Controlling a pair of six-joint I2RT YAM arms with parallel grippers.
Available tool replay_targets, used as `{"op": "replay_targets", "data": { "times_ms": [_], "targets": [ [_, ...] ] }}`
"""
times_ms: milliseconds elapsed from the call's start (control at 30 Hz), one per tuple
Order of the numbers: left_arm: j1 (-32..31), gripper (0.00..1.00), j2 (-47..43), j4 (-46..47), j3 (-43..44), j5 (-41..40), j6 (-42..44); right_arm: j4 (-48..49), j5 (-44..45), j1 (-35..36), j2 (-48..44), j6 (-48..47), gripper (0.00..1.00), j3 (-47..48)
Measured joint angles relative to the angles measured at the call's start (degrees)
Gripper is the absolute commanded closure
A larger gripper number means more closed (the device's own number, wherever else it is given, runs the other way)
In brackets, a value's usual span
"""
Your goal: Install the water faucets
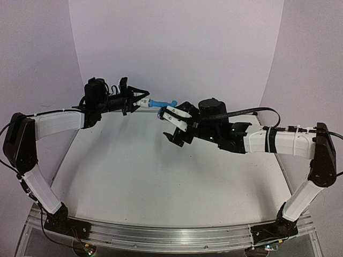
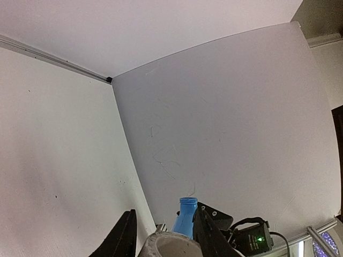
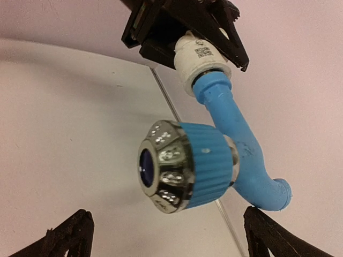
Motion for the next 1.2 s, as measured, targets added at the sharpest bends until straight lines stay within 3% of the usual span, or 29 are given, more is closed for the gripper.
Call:
{"op": "replay_targets", "data": {
  "times_ms": [200, 533, 633, 700, 767, 800, 833, 967, 1133, 1200],
  "targets": [
    [-0.1, 1.00, 0.0, -2.6, -0.5, 0.3, -0.6, 2.8, 6.6, 1.0, 0.6, -13.3, 0.02, 0.8],
    [-0.2, 1.00, 0.1, -6.0, -0.6, 1.0, -0.3, 5.2, 6.8, 1.5, 1.0, -20.1, 0.04, 0.9],
    [-0.3, 1.00, 0.3, -6.0, -0.6, 1.2, -0.4, 5.3, 6.3, 1.6, 3.7, -20.1, 0.23, 3.2],
    [-0.3, 1.00, 0.3, -6.0, -0.6, 1.1, -0.3, 5.1, 6.1, 1.7, 6.3, -18.8, 0.49, 5.7],
    [-0.3, 1.00, 0.3, -5.9, -0.5, 0.9, -0.2, 4.0, 5.7, 1.7, 8.1, -15.6, 0.84, 7.6],
    [-0.3, 1.00, 0.3, -5.9, -0.6, 0.7, 0.1, 3.3, 5.3, 1.7, 8.4, -13.2, 0.96, 8.3],
    [-0.3, 1.00, 0.3, -6.4, -0.6, 0.5, 0.9, 3.1, 5.0, 1.8, 8.5, -10.1, 1.00, 8.8],
    [-0.4, 1.00, 0.0, -7.2, -0.6, 0.9, 4.2, 1.8, -2.4, 0.0, 8.1, 11.0, 1.00, 10.2],
    [-2.6, 1.00, 0.1, -5.9, -0.1, 0.6, 8.4, 6.4, -25.8, -9.9, 8.2, 60.0, 1.00, 9.8],
    [-3.4, 1.00, 0.1, -4.9, 0.8, 0.8, 9.8, 9.5, -31.3, -12.0, 8.4, 77.6, 0.89, 8.9]
  ]
}}
